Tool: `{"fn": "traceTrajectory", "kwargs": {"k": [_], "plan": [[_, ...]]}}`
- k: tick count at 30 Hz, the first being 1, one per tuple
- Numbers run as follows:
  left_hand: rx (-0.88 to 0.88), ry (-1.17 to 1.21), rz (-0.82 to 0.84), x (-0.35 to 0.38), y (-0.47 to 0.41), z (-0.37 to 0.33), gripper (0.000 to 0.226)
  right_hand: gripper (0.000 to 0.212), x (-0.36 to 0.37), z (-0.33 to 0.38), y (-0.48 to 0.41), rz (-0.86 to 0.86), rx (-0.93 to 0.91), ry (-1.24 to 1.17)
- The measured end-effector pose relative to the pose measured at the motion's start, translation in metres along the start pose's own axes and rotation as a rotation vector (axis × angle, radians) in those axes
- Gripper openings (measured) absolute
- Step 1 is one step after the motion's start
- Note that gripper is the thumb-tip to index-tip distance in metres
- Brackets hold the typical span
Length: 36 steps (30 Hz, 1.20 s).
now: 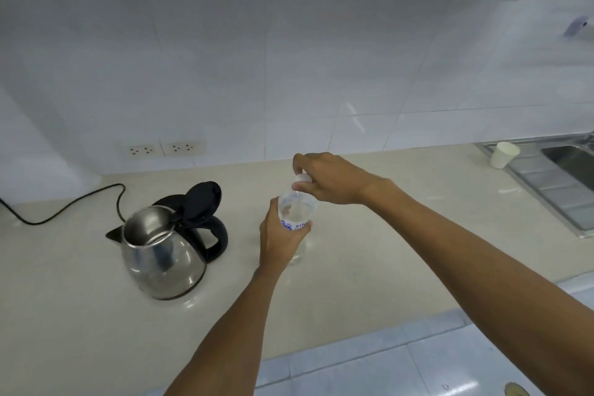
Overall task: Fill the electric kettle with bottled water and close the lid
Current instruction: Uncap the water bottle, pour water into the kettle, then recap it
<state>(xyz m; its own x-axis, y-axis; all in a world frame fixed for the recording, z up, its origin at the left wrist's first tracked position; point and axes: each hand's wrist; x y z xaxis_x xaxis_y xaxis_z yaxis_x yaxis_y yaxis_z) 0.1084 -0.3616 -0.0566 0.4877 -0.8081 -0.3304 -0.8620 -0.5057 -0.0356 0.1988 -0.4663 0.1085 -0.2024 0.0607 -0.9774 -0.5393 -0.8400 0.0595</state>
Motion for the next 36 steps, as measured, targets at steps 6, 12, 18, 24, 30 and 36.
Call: {"fn": "traceTrajectory", "kwargs": {"k": [6, 12, 18, 24, 30, 36], "plan": [[0.034, -0.016, -0.011, -0.025, 0.032, 0.002, 0.058, 0.026, -0.024, 0.028, 0.004, 0.174, -0.022, 0.029], [0.053, -0.029, -0.029, -0.077, 0.071, 0.004, 0.051, 0.049, -0.020, 0.099, 0.008, 0.111, 0.089, 0.238], [0.072, -0.039, -0.044, -0.151, 0.104, 0.013, 0.055, 0.026, -0.026, 0.181, -0.004, 0.188, 0.015, 0.193], [0.083, -0.051, -0.102, -0.224, 0.119, 0.022, 0.069, 0.049, -0.021, 0.249, -0.027, 0.221, 0.076, 0.165], [0.097, -0.070, -0.153, -0.282, 0.127, 0.040, 0.067, 0.028, -0.024, 0.285, -0.043, 0.247, -0.142, 0.095], [0.110, -0.070, -0.133, -0.315, 0.121, 0.049, 0.067, 0.043, -0.022, 0.303, -0.056, 0.220, -0.143, 0.033]]}}
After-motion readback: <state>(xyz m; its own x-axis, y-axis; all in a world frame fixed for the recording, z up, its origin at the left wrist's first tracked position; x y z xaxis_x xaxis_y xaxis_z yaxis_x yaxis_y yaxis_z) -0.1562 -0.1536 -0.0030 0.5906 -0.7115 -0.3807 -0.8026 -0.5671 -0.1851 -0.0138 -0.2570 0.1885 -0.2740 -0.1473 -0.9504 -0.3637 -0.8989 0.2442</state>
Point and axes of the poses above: each hand's wrist, its own y-axis away from the middle knuckle, its own x-axis out of the palm, z = x × y, and after that the axes turned 2 degrees about z, right-handed
